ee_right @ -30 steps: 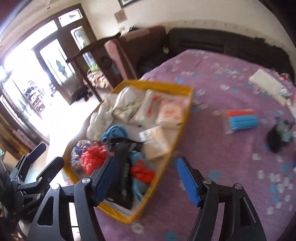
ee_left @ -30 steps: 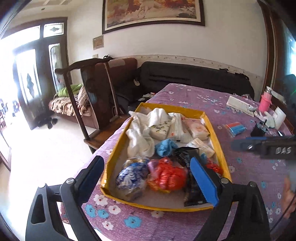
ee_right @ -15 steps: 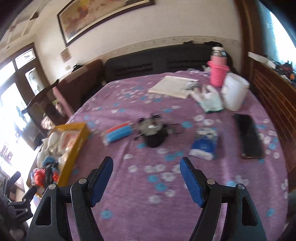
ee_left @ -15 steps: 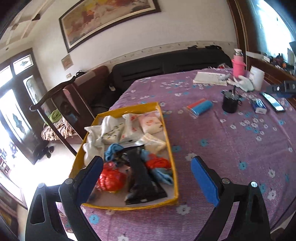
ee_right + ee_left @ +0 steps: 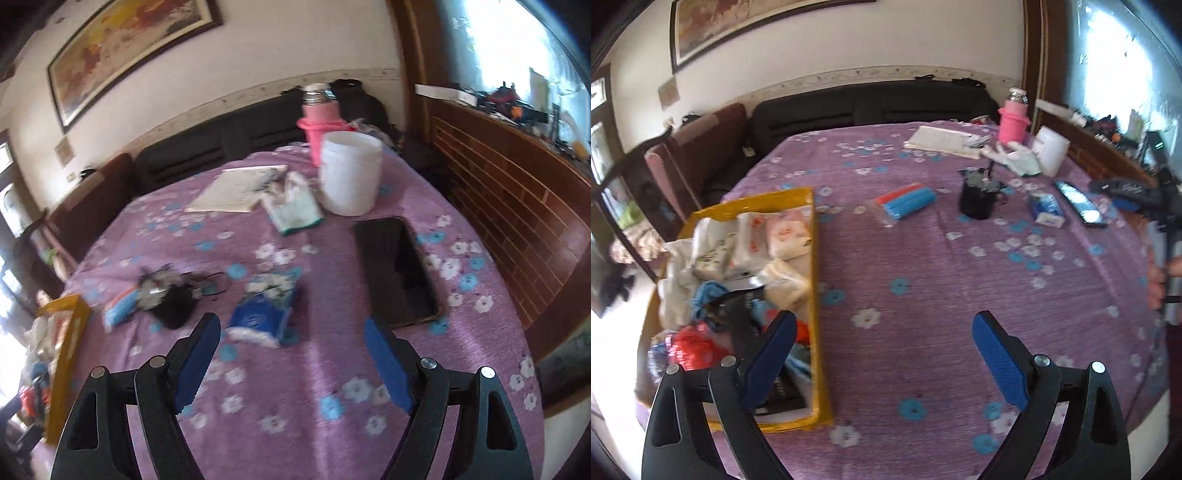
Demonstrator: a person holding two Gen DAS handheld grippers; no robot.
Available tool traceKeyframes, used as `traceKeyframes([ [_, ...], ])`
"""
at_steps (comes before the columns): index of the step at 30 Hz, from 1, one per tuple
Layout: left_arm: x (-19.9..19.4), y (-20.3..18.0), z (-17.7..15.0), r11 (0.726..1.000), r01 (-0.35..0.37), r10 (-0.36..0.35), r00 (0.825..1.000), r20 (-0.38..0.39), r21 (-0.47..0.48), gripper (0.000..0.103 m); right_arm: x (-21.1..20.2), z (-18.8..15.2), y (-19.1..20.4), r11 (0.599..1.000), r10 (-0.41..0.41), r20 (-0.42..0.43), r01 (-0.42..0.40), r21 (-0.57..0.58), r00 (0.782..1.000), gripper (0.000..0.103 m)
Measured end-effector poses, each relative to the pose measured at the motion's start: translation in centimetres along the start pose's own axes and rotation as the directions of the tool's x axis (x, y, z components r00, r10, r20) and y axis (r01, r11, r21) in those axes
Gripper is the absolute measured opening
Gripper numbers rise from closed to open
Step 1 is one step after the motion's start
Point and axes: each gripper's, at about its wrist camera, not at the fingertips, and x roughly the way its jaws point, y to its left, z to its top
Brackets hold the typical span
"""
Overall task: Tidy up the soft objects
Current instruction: 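Move both open grippers back over the table items, then grasp the blue-red sponge pack with the left gripper while the right grasps the Vinda tissue pack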
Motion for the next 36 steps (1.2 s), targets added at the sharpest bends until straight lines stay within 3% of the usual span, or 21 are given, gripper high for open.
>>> traceKeyframes([
  [2, 0.1, -0.5, 0.4, 0.999, 0.040, -0.040, 0.999, 0.008, -0.002, 0.095, 1.7, 0.5, -0.3, 1.000, -0.026, -0.017, 0.027, 0.016, 1.000, 0.084],
  [5, 0.5, -0.7, 1.5, 0.997, 0.074, -0.074, 0.997, 0.010, -0.024, 0.095, 3.9, 1.3, 0.7, 0.999, 0.001, -0.055, 0.002, 0.042, 0.998, 0.084],
  [9, 0.8, -0.7, 2.2, 0.993, 0.103, -0.102, 0.995, 0.017, -0.062, 0.095, 6.1, 2.8, 6.0, 0.977, 0.211, -0.083, -0.209, 0.033, 0.974, 0.084],
  [11, 1.0, -0.6, 2.1, 0.992, 0.104, -0.104, 0.995, 0.014, -0.070, 0.095, 6.9, 3.5, 8.0, 0.970, 0.244, -0.091, -0.242, 0.032, 0.965, 0.084],
  [14, 1.3, -0.2, 2.5, 0.993, 0.104, -0.104, 0.995, 0.002, -0.063, 0.095, 7.5, 4.3, 9.4, 0.977, 0.212, -0.068, -0.210, 0.046, 0.975, 0.084],
  [17, 1.7, -0.3, 4.7, 0.998, 0.054, -0.055, 0.998, 0.035, 0.027, 0.095, 6.8, 3.7, 8.3, 0.994, 0.099, -0.017, -0.098, 0.043, 0.995, 0.084],
  [20, 5.0, -0.9, 7.4, 0.993, 0.027, -0.031, 0.999, 0.029, 0.117, 0.096, 6.7, 2.4, 6.2, 0.999, 0.022, -0.005, -0.022, 0.040, 1.000, 0.086],
  [22, 8.5, -0.9, 9.1, 0.991, 0.063, -0.060, 0.998, -0.026, 0.117, 0.096, 7.2, 2.0, 4.6, 0.998, 0.017, -0.030, -0.015, 0.063, 0.999, 0.086],
  [24, 12.3, -0.6, 10.7, 0.993, 0.105, -0.099, 0.991, -0.094, 0.055, 0.096, 8.2, 1.5, 3.4, 0.998, 0.019, -0.060, -0.015, 0.063, 0.998, 0.086],
  [27, 15.9, -0.1, 12.2, 0.995, 0.095, -0.093, 0.987, -0.131, 0.008, 0.095, 10.0, 1.3, 2.5, 0.998, 0.030, -0.113, -0.023, 0.064, 0.993, 0.086],
  [30, 18.9, -0.4, 13.2, 0.997, 0.034, -0.024, 0.989, -0.144, 0.068, 0.096, 11.4, 1.0, 2.8, 0.997, 0.053, -0.162, -0.043, 0.064, 0.985, 0.086],
  [36, 23.6, -1.8, 13.9, 0.973, 0.008, 0.032, 0.985, -0.168, 0.229, 0.096, 12.2, 0.6, 4.0, 1.000, 0.021, -0.187, -0.016, 0.027, 0.982, 0.088],
])
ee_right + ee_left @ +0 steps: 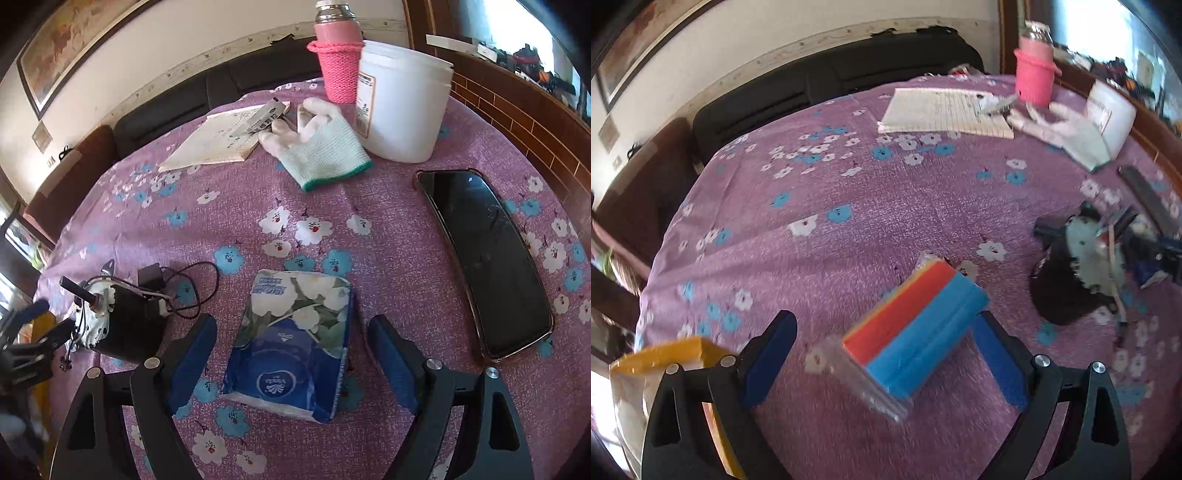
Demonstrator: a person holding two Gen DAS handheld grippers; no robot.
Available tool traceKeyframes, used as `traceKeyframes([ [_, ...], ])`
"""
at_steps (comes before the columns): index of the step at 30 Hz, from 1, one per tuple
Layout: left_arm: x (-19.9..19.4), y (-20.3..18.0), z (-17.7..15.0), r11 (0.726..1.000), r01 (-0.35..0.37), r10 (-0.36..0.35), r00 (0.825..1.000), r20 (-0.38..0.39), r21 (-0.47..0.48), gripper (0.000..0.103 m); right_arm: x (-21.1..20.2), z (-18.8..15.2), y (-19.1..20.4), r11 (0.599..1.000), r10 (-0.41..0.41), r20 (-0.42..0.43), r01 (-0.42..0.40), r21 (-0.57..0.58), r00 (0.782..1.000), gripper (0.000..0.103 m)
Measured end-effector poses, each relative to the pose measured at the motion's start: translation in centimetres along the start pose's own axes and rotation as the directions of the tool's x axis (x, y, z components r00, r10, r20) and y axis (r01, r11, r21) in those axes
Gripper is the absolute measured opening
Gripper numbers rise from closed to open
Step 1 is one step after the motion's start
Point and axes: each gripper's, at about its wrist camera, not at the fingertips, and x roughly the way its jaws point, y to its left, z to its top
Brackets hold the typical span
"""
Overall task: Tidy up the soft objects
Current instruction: 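Grasp the blue-red sponge pack with the left gripper while the right grasps the Vinda tissue pack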
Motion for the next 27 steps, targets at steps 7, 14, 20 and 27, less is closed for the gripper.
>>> traceKeyframes([
  [7, 2.2, -0.4, 0.6, 1.000, 0.020, -0.021, 0.999, -0.045, -0.019, 0.093, 0.4, -0.3, 1.1, 0.996, -0.069, -0.001, 0.069, -0.060, 0.998, 0.085],
  [14, -1.7, -1.0, -1.9, 0.995, 0.062, -0.066, 0.997, -0.049, -0.075, 0.047, 0.2, -0.5, 1.3, 0.988, -0.123, 0.025, 0.125, -0.093, 0.992, 0.057],
  [20, -8.2, -2.3, -7.6, 0.985, 0.127, -0.127, 0.992, 0.006, -0.116, 0.047, 0.4, -0.7, 1.6, 0.984, -0.139, 0.041, 0.143, -0.109, 0.989, 0.058],
  [27, -11.6, -3.9, -14.2, 0.968, 0.098, -0.088, 0.995, 0.054, -0.232, 0.047, -0.1, -1.2, 1.0, 0.990, -0.099, 0.046, 0.103, -0.093, 0.994, 0.058],
])
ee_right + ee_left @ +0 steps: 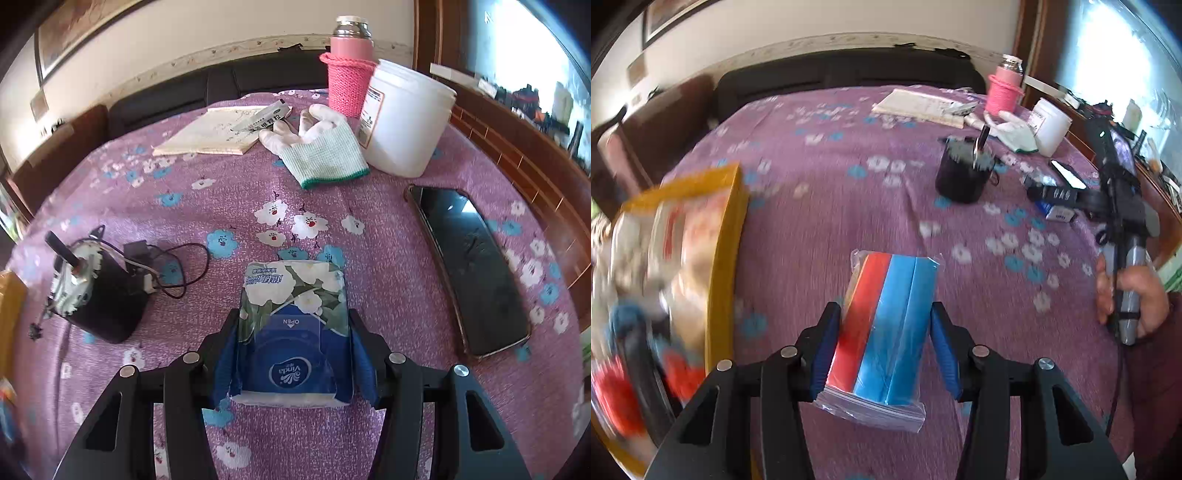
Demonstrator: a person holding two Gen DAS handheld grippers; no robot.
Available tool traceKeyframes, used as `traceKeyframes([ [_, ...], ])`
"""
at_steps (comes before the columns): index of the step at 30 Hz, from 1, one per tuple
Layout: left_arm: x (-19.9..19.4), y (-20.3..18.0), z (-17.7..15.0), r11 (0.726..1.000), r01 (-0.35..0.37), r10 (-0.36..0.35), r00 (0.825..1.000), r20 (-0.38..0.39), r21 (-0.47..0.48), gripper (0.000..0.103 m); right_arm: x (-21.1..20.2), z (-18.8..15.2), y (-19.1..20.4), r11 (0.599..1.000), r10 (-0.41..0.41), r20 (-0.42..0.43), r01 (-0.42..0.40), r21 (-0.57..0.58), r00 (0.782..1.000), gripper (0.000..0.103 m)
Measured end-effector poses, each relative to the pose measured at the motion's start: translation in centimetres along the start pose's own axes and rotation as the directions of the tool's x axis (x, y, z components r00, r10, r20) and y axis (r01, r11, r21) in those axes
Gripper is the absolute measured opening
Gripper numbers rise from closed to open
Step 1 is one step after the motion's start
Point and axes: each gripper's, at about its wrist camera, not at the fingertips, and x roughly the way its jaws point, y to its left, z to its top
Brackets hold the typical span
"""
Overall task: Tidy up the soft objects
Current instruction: 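Grasp the blue-red sponge pack with the left gripper while the right grasps the Vinda tissue pack, then lift both packs toward the yellow tray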
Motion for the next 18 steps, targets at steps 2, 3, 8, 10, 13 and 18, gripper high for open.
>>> traceKeyframes([
  [2, 0.5, 0.1, -1.2, 0.999, -0.036, 0.036, 0.999, -0.027, -0.009, 0.047, -0.4, -0.6, 0.1, 1.000, -0.019, -0.011, 0.019, -0.010, 1.000, 0.058],
  [3, 0.6, 0.3, -1.5, 0.999, -0.034, 0.033, 0.999, -0.037, -0.012, 0.048, -1.0, -1.5, 0.9, 0.997, -0.060, -0.020, 0.059, -0.054, 0.998, 0.058],
  [8, 1.0, 0.8, -2.7, 1.000, -0.030, 0.030, 0.999, -0.035, -0.004, 0.059, -4.7, -5.7, 1.8, 0.994, -0.022, -0.103, 0.010, -0.109, 0.994, 0.058],
  [10, 0.8, 0.9, -2.8, 1.000, -0.013, 0.012, 0.999, -0.033, -0.015, 0.064, -6.0, -7.1, 1.9, 0.992, -0.010, -0.134, -0.007, -0.123, 0.991, 0.058],
  [13, 0.8, 1.4, -2.8, 0.999, 0.017, -0.018, 0.999, -0.029, -0.038, 0.067, -7.4, -9.0, 2.1, 0.990, -0.006, -0.146, -0.015, -0.142, 0.989, 0.058],
  [18, 0.8, 1.0, -3.0, 1.000, 0.008, -0.009, 0.999, -0.031, -0.029, 0.069, -8.2, -10.4, 2.3, 0.990, -0.011, -0.131, -0.008, -0.140, 0.991, 0.059],
])
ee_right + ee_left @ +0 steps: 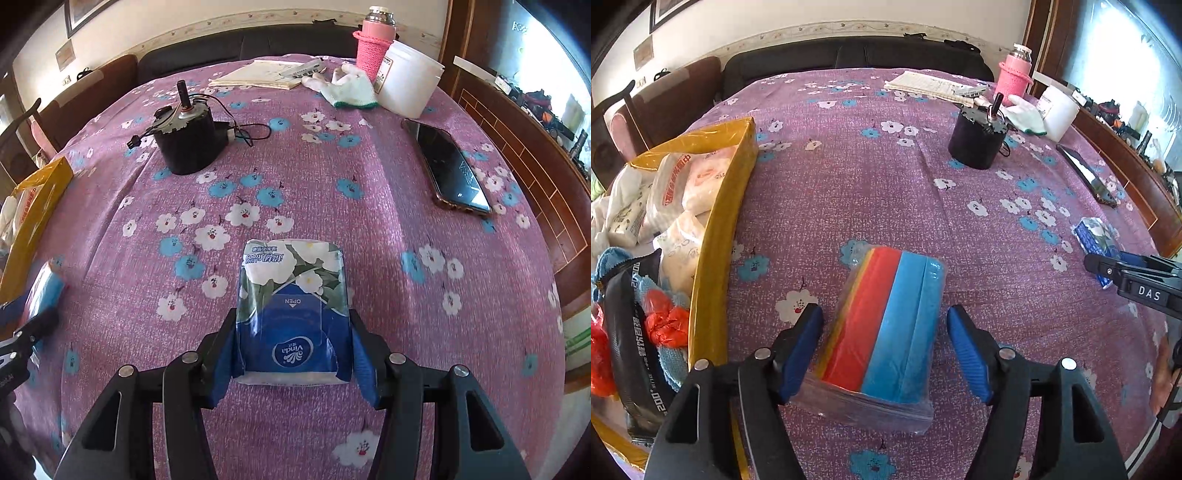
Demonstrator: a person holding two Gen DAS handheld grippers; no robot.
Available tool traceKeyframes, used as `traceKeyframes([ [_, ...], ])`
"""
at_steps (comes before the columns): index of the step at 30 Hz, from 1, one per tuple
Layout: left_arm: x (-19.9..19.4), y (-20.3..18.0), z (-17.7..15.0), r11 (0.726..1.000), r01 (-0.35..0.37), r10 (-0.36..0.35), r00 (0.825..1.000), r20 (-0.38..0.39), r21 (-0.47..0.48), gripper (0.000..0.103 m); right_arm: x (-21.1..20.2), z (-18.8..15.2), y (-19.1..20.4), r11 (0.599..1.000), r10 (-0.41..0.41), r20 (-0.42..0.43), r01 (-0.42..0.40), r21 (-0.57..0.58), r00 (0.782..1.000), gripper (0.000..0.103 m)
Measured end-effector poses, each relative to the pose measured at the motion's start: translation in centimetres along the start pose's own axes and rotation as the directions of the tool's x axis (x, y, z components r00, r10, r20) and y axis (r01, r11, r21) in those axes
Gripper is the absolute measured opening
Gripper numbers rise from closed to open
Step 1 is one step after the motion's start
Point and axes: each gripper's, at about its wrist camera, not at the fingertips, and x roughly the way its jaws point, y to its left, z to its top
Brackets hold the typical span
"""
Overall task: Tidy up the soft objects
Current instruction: 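Lift both packs toward the yellow tray, then carry both held packs over to the yellow tray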
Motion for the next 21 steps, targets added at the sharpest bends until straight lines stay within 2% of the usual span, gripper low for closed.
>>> traceKeyframes([
  [12, 0.00, 0.06, -0.01, 1.000, 0.018, -0.018, 1.000, 0.002, -0.005, 0.073, -0.07, -0.46, 0.37, 1.000, -0.004, 0.017, 0.004, 0.012, 1.000, 0.071],
  [21, 0.17, -0.12, 0.11, 1.000, 0.015, -0.015, 1.000, -0.003, 0.007, 0.075, -0.03, -0.60, 0.57, 1.000, 0.001, 0.030, -0.001, 0.005, 1.000, 0.076],
])
